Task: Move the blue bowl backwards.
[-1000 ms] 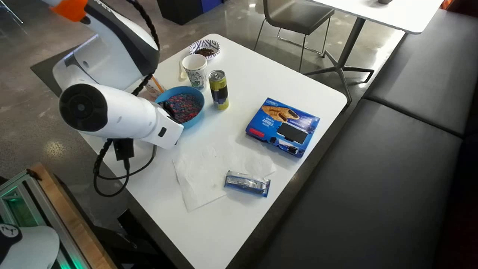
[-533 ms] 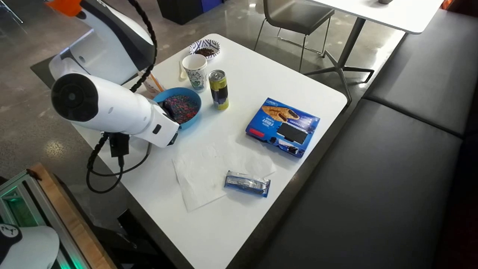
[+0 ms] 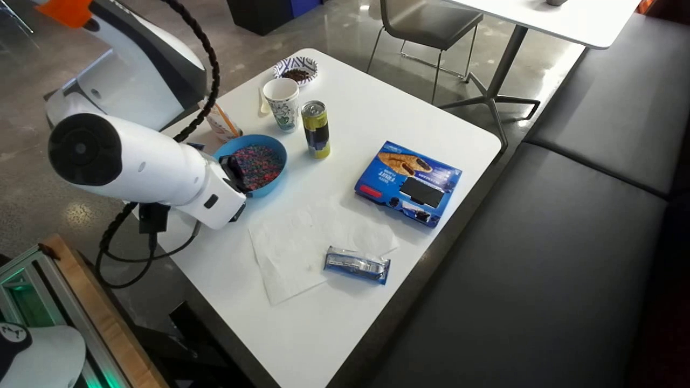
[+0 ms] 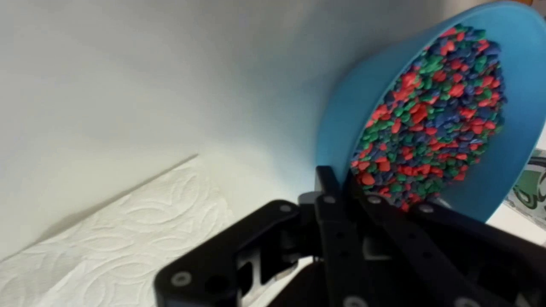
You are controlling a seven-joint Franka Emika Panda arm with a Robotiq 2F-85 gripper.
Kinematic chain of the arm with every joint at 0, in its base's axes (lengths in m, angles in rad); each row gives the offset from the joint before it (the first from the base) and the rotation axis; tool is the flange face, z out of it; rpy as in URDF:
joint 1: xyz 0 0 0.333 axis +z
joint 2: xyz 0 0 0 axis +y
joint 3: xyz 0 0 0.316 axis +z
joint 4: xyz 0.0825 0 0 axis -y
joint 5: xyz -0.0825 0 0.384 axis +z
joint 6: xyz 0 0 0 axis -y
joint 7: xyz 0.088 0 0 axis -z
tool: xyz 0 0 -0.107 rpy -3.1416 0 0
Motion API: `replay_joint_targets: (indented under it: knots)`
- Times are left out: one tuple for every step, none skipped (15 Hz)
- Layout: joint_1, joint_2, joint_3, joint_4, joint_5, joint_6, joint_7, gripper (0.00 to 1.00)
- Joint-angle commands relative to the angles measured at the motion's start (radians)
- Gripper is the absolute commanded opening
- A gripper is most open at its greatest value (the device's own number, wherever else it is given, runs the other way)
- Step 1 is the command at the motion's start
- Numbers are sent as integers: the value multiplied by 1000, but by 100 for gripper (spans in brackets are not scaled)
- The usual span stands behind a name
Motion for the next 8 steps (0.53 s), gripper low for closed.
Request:
replay_joint_targets:
  knots:
    - [-29,-124,-15,-120,-48,-47,92,1]
    - [-36,-148,-22,-137,-38,-44,106,1]
    - [-42,-170,-28,-155,-37,-52,120,1]
    - [-51,-100,-34,-87,-4,-45,86,1]
    - [-58,-120,-42,-98,4,-52,89,1]
    - [-62,-126,-45,-98,11,-58,91,1]
    - [-69,-128,-51,-96,17,-68,89,1]
    - [-74,-129,-55,-93,23,-68,91,1]
